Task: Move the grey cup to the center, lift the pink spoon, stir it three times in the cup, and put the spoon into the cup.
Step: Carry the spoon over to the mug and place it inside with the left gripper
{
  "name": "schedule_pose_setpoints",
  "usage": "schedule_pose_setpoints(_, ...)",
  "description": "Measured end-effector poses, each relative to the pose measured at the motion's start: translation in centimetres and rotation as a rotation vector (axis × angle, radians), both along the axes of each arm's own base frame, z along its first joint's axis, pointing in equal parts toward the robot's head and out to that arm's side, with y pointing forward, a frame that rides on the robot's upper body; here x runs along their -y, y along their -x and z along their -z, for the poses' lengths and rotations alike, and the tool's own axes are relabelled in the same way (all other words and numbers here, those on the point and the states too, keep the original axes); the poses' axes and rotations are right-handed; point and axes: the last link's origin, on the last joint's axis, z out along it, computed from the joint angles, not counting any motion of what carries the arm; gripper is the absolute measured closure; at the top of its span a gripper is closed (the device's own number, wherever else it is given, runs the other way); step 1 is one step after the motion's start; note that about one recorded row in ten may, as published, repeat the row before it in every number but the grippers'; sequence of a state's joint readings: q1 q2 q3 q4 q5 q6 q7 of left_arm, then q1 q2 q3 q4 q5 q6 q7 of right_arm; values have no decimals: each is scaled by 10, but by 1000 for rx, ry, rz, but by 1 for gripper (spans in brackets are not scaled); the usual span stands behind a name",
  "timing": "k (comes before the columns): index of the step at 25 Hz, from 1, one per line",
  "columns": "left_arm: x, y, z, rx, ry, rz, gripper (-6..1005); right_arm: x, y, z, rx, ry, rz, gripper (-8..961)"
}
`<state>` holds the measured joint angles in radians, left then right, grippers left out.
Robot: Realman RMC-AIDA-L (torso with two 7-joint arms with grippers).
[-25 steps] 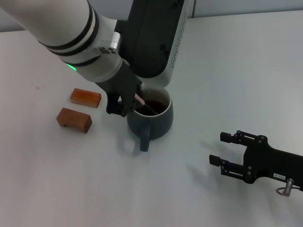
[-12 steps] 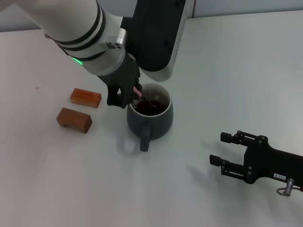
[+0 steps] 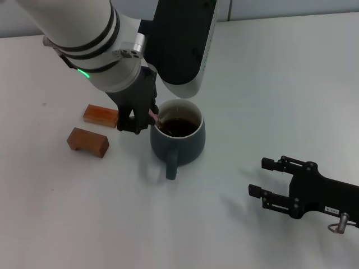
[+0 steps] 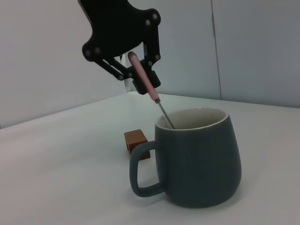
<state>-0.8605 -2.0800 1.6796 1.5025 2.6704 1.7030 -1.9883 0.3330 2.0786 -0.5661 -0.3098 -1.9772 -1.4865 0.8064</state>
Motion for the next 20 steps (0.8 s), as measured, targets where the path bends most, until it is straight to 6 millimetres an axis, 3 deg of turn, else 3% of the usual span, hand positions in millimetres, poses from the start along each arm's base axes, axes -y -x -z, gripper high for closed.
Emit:
schedule_pose_setpoints(9,7,-7,5,44,54,10,849,0,0,0,-3,0,1,243)
schedule_pose_setpoints(20,-10,0,9,34,-27,15,847,1,1,1,-7,4,2,243)
